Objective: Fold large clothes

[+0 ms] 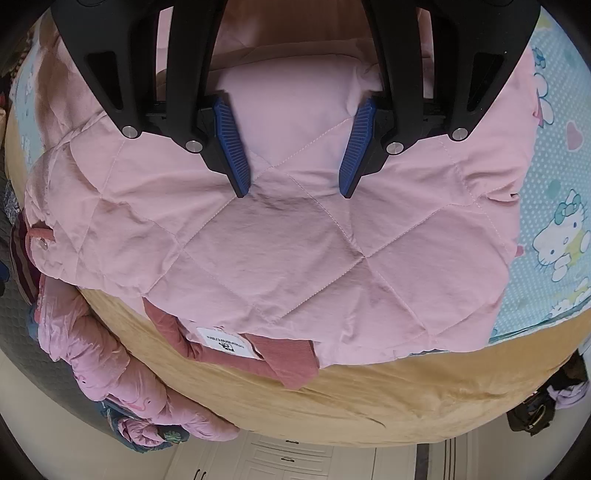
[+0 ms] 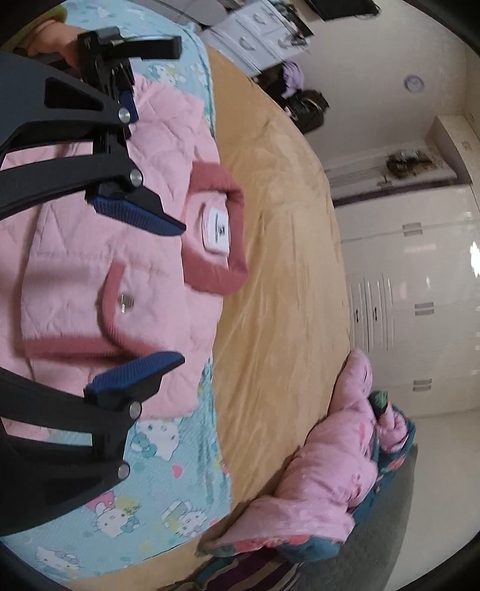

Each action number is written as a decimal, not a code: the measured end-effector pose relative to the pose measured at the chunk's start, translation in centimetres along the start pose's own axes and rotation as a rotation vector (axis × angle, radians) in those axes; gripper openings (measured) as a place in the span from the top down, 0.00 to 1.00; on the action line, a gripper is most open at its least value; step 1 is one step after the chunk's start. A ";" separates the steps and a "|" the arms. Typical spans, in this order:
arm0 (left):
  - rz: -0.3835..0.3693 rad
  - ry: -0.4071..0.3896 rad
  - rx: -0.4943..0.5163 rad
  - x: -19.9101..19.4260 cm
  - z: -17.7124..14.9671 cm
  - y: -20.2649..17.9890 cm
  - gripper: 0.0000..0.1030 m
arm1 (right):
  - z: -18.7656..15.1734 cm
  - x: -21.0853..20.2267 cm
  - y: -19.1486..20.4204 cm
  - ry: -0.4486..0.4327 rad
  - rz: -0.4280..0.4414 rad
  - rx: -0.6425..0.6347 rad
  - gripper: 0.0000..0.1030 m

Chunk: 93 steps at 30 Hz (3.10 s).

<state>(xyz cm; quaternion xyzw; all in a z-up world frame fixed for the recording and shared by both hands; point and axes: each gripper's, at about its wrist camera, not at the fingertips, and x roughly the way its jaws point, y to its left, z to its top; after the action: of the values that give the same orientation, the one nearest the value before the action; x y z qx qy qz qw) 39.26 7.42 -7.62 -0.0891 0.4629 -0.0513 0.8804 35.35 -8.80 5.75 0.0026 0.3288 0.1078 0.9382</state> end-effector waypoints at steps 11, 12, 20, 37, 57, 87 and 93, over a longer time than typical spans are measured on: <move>-0.011 -0.005 0.005 0.0 -0.1 0.3 0.59 | -2.5 6.8 5.6 0.225 0.012 -0.128 0.29; -0.013 -0.005 0.005 0.0 -0.1 0.3 0.59 | -3.0 7.5 5.6 0.245 -0.001 -0.129 0.29; -0.013 -0.006 0.012 -0.1 -0.3 0.3 0.59 | -6.3 11.7 4.4 0.330 -0.025 -0.084 0.22; -0.020 -0.015 0.011 -0.7 -0.1 0.2 0.59 | -5.6 8.2 3.2 0.266 0.023 -0.028 0.06; -0.033 -0.049 -0.011 -5.8 0.0 -0.5 0.09 | -4.2 1.9 3.1 0.183 0.006 -0.019 0.04; -0.046 -0.165 0.057 -17.5 -2.5 -4.1 0.09 | -3.1 -10.3 5.6 0.048 0.040 -0.049 0.04; -0.052 -0.186 0.074 -19.6 -3.7 -4.8 0.09 | -3.4 -12.9 6.0 0.020 0.052 -0.057 0.04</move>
<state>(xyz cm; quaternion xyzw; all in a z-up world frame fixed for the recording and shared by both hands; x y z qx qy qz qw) 25.08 5.68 7.16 -0.0731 0.3744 -0.0828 0.9207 22.25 -5.77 11.50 -0.0168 0.3350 0.1414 0.9314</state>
